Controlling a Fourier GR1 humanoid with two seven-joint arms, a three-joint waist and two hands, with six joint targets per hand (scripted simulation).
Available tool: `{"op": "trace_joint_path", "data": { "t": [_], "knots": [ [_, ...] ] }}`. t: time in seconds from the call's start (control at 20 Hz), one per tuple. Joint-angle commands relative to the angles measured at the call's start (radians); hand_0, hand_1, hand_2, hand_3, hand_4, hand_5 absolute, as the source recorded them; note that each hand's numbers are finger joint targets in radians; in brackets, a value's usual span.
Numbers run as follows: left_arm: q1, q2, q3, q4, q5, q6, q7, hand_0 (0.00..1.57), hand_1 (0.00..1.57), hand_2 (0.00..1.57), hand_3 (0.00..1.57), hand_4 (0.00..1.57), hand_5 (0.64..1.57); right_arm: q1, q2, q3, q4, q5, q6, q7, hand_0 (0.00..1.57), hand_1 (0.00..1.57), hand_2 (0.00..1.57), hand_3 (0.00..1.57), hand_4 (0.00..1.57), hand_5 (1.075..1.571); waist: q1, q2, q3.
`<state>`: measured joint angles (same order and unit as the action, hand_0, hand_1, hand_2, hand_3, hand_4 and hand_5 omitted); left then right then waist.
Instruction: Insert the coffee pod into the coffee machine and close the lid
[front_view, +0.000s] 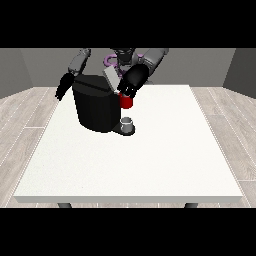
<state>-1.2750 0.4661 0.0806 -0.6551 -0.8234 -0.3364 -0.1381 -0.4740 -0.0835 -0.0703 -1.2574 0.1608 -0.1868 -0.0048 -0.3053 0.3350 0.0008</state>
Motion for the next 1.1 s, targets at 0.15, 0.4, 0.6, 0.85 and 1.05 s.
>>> {"op": "trace_joint_path", "data": {
  "t": [0.15,0.4,0.6,0.85,1.05],
  "knots": [
    [0.045,0.019,-0.02,0.019,-0.029,0.004,-0.055,1.14,1.14,1.15,1.0,0.0,1.571,0.041,-0.002,-0.006,0.003,-0.006,0.002,-0.014,0.0,0.0,0.0,0.0,0.0,1.571,0.021,-0.017,-0.0004],
    [-0.001,-0.023,0.007,0.016,-0.017,0.054,-0.026,1.11,1.11,1.12,0.97,0.0,1.571,-0.017,-0.009,-0.02,0.017,-0.012,0.001,-0.021,0.0,0.0,0.0,0.0,0.04,1.571,0.008,0.026,-0.0002],
    [0.016,-0.001,0.023,0.019,-0.013,0.086,-0.075,1.25,1.25,1.21,0.96,0.0,1.571,0.051,-0.01,0.011,-0.002,0.004,0.018,-0.031,0.0,0.0,0.0,0.0,0.0,1.571,-0.014,0.009,-0.0005],
    [-0.06,0.016,0.036,0.035,-0.025,0.099,-0.055,1.22,1.22,1.2,0.98,0.0,1.571,-0.05,0.011,0.027,-0.013,0.027,-0.014,0.005,0.0,0.0,0.0,0.0,0.07,1.571,-0.034,0.078,-0.0005],
    [-0.021,0.026,0.012,0.013,-0.052,0.147,-0.122,1.22,1.22,1.17,0.89,0.0,1.571,-0.053,-0.036,-0.012,-0.014,0.01,0.004,0.008,0.0,0.0,0.0,0.0,0.22,1.571,-0.028,0.082,-0.0005]
  ]
}}
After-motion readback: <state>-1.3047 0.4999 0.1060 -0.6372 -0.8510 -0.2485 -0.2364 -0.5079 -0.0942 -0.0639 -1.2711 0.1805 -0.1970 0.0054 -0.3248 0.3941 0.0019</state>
